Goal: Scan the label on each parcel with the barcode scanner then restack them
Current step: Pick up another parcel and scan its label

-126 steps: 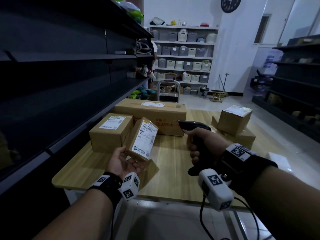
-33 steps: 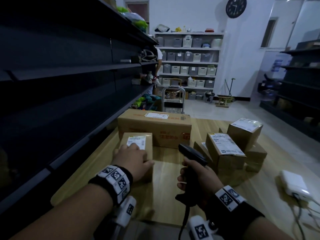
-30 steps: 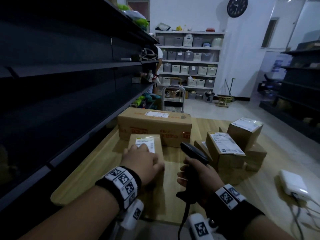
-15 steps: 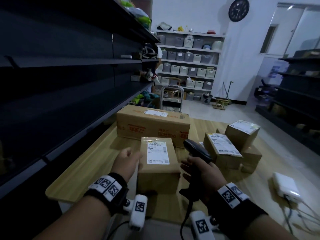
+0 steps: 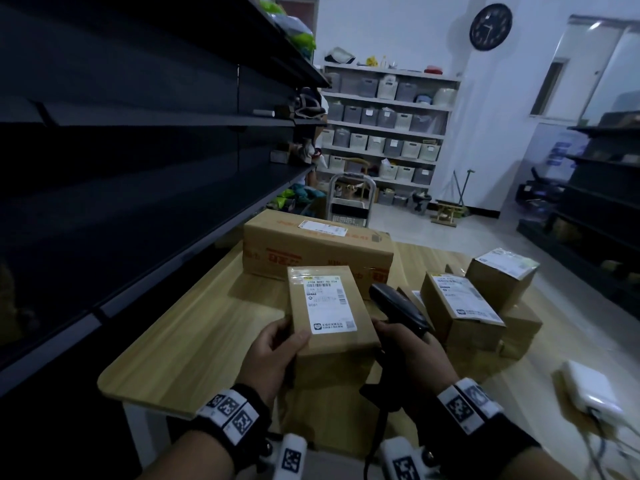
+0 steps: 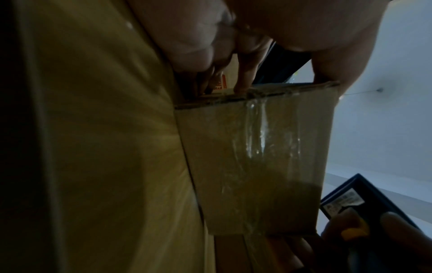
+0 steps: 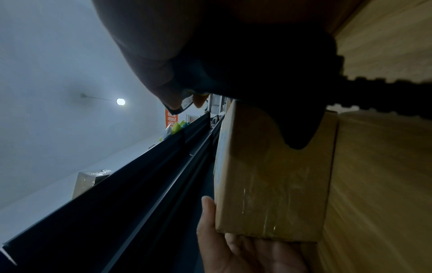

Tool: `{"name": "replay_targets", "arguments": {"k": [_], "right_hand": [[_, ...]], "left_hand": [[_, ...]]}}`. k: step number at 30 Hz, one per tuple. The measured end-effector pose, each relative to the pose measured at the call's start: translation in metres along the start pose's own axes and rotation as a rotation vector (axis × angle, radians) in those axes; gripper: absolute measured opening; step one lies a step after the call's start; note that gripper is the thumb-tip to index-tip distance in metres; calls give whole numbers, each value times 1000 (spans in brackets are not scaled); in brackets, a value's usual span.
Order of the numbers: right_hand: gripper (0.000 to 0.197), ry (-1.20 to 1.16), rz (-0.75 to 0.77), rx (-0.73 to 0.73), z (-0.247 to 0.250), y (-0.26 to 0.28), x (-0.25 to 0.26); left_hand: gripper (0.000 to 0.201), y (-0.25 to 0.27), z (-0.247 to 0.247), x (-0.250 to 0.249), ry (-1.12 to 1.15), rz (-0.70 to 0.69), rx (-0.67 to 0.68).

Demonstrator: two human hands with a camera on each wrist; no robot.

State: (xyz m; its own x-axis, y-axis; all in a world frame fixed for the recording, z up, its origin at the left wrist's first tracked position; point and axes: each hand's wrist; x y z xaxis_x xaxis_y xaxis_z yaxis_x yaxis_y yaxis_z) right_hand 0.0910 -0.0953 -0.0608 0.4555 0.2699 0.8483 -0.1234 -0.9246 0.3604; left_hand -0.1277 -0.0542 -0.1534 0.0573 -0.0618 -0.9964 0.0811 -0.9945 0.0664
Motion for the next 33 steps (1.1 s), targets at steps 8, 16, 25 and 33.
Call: {"name": "replay_targets", "arguments": {"k": [8,16,25,33], "right_hand": [[27,19,37,0,-3,6,1],[30,135,197,-45,4,22,1],[25,412,86,69,6,60,40],[11,446,84,22,5,78,64]], "left_hand": [[87,-7,10,7,37,-41,-2],[60,12,4,2,-158,-142,-73],[120,19,2,3,-256,-186,-83],[121,16,2,2,-305,-234,-76]]}}
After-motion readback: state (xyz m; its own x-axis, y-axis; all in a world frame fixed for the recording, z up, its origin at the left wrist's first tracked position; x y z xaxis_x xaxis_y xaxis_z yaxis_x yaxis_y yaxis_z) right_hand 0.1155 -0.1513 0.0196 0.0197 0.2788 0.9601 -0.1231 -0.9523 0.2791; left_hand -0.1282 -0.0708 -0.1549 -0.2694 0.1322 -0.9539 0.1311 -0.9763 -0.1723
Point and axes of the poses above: each hand's wrist, its own y-axis away from the middle knuckle, its own z-axis out of the back of the hand, x = y × z, and after that the axes turned 13 degrees about -y, right-handed
